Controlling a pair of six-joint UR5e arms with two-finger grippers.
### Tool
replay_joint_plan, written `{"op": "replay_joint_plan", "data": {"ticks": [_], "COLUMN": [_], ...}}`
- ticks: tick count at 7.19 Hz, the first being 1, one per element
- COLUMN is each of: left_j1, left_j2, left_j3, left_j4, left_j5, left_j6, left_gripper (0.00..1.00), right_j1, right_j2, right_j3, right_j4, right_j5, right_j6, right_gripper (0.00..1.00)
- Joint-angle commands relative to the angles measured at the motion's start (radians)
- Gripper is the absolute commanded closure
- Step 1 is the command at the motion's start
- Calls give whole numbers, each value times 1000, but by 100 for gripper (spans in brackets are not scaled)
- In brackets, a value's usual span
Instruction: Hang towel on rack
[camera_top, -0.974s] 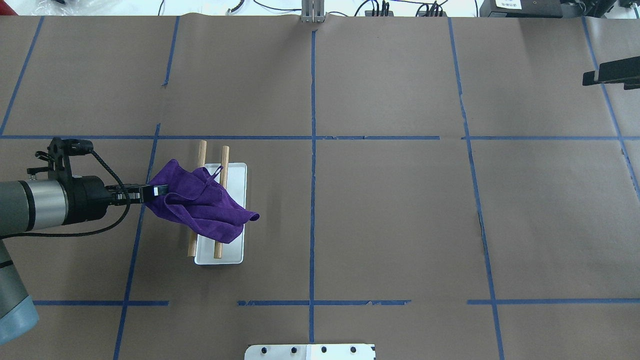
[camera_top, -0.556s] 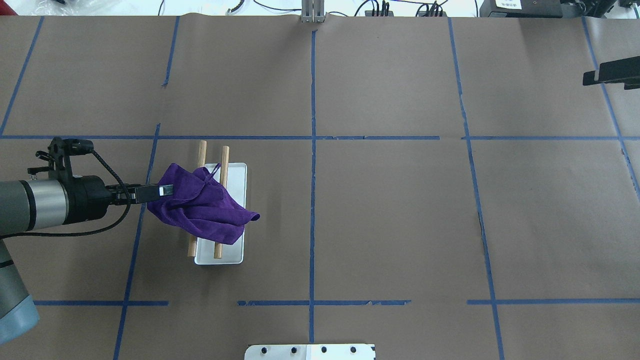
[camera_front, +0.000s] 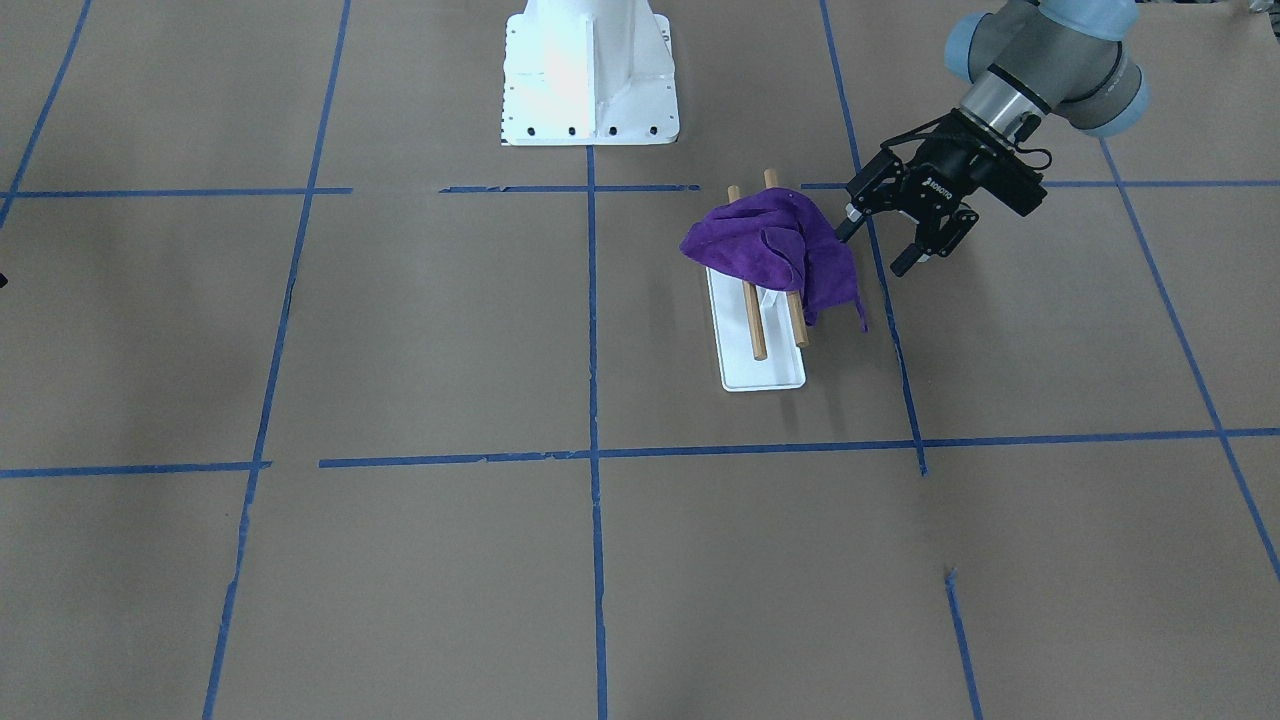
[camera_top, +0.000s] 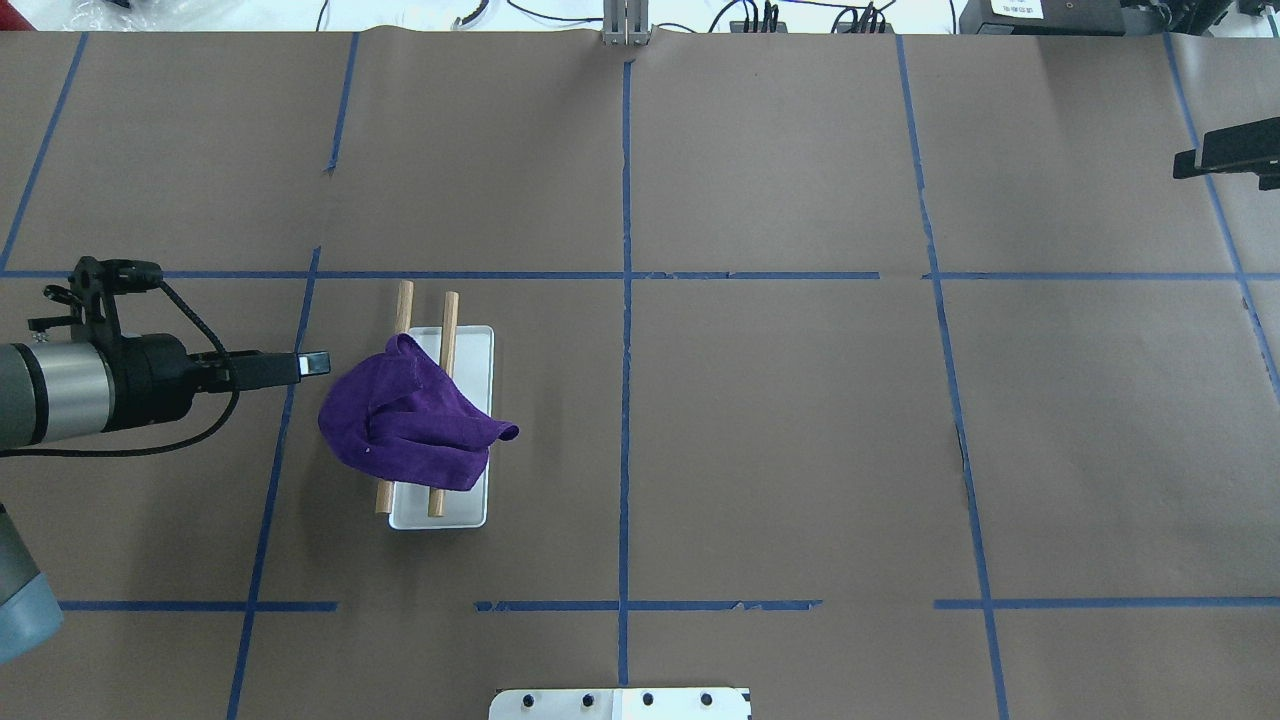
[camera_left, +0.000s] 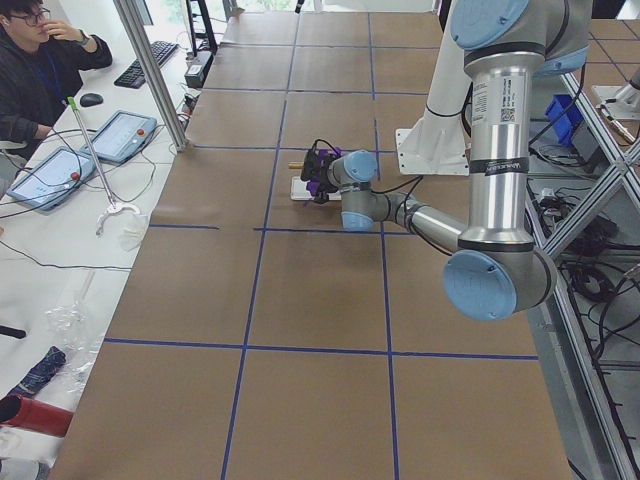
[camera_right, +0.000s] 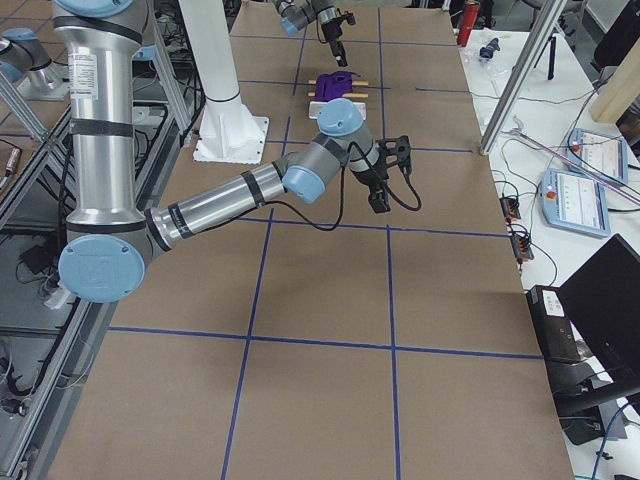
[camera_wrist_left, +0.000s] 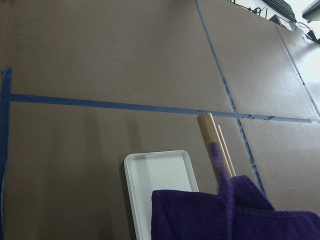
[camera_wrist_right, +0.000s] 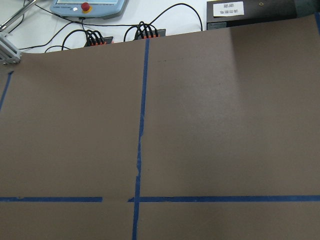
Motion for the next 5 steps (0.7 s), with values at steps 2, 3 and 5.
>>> {"op": "replay_joint_plan", "data": {"ticks": [2, 3, 5], "left_j1": [-198, -250, -408], "left_j2": [10, 9, 1], "left_j3": [-17, -18, -20], "left_j4": [133, 207, 366], "left_j5": [-153, -202, -304], "left_j6": [158, 220, 446], "left_gripper": [0, 0, 0], "right_j1": [71, 93, 142], "right_j2": [0, 0, 1], "right_j3": [4, 1, -5], "right_j4": [-268, -377, -561], "right_j5": [1, 0, 0], "right_j6": [-332, -463, -657], "right_gripper": [0, 0, 0]}}
